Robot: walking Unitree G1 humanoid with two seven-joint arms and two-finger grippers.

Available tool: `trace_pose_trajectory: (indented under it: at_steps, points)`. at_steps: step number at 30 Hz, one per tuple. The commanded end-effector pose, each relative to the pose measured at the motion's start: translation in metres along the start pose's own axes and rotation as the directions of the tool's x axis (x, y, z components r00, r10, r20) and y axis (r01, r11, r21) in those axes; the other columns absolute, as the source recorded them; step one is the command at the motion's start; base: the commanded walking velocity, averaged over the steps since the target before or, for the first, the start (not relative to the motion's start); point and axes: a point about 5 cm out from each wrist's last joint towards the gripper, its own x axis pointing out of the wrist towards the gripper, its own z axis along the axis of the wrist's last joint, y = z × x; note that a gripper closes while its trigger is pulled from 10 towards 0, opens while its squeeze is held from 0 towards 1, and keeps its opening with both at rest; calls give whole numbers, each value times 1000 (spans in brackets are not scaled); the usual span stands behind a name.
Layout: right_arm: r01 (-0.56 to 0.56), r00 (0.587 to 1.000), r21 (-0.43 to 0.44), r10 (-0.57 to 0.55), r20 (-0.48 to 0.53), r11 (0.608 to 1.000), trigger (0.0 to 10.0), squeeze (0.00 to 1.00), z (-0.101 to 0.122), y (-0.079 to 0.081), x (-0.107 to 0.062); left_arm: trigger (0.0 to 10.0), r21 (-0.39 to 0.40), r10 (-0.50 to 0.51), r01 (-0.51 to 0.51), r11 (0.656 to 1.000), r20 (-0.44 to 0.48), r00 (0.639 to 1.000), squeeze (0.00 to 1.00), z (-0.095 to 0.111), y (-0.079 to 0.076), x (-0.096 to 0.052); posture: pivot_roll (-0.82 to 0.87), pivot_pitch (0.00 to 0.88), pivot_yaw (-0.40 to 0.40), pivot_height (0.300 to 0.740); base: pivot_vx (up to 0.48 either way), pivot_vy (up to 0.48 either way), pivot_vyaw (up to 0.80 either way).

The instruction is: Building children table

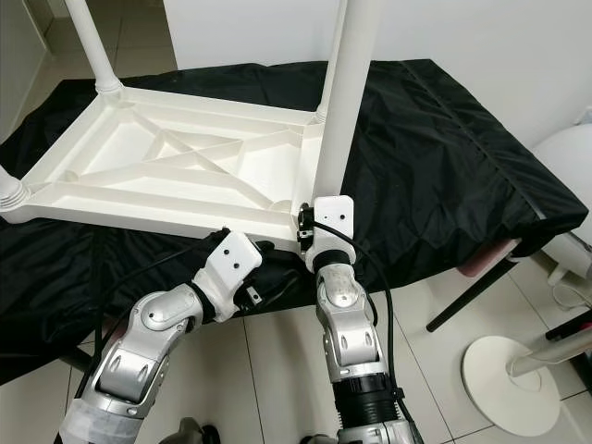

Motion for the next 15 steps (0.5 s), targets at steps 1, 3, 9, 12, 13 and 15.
trace_pose_trajectory:
  at_steps: [1,3,9,12,13,15]
  points:
    - [-3,999,-39,1,-46,999,10000,0,-11,-1,-4,10000,15,66,-66,998,-1,998,0,0,1,0,-74,99,-10,740,0,0,0]
    - [3,999,-43,-5,-47,999,10000,0,-11,-1,-4,10000,14,69,-69,998,0,998,0,0,2,0,-74,99,-10,740,0,0,0]
    - [0,999,8,0,-49,1000,10000,1000,-9,-1,-5,10000,11,68,-68,998,0,998,0,0,2,0,-77,93,-7,740,0,0,0]
    - [-5,999,18,5,-44,1000,10000,1000,-8,-1,-6,10000,11,67,-67,998,0,998,0,0,2,0,-76,94,-7,740,0,0,0]
    - [-5,999,23,6,-38,1000,10000,1000,-7,-2,-6,10000,11,66,-66,998,1,998,0,0,2,0,-76,94,-7,740,0,0,0]
    - [-1,1000,19,1,-22,1000,10000,1000,-4,-8,-6,10000,11,65,-65,998,1,998,0,0,2,0,-76,92,-7,740,0,0,0]
